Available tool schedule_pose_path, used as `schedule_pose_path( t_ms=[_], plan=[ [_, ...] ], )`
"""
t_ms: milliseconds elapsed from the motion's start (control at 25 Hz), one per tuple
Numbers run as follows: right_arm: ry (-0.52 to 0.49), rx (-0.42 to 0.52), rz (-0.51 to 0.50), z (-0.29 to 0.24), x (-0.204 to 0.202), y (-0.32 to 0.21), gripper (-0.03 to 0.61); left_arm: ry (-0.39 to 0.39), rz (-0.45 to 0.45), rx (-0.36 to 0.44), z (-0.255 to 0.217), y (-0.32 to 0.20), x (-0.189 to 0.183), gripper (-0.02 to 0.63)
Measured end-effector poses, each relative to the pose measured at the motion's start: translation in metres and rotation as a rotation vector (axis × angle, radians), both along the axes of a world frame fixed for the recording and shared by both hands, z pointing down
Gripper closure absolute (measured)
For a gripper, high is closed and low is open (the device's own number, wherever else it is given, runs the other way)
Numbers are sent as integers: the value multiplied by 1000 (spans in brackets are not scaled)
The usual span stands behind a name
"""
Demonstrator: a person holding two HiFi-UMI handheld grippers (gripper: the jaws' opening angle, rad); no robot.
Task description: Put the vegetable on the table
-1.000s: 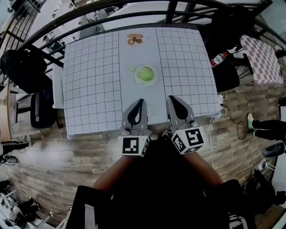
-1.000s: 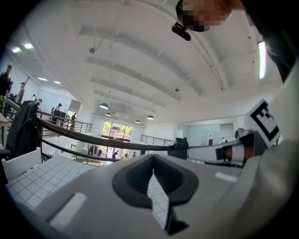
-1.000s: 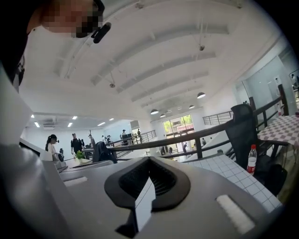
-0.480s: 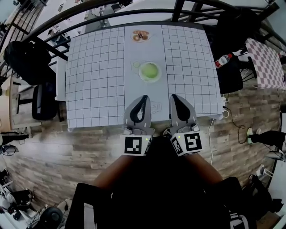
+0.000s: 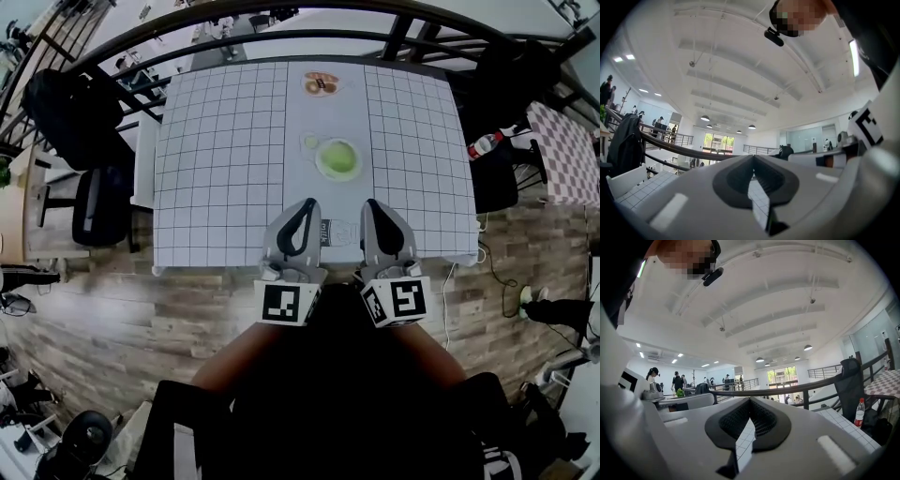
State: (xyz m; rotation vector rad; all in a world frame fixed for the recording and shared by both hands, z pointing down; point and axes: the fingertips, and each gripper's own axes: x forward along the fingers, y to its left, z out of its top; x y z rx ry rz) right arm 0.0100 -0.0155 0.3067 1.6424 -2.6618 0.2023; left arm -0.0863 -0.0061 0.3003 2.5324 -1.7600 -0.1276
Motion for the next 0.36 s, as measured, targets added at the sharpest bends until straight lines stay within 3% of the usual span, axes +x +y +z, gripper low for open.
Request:
schedule_pose_path(
  t_ms=[360],
  plan=[
    [39, 12, 5, 5, -28, 3, 581, -8, 40, 40, -4, 1, -21, 606]
  ],
)
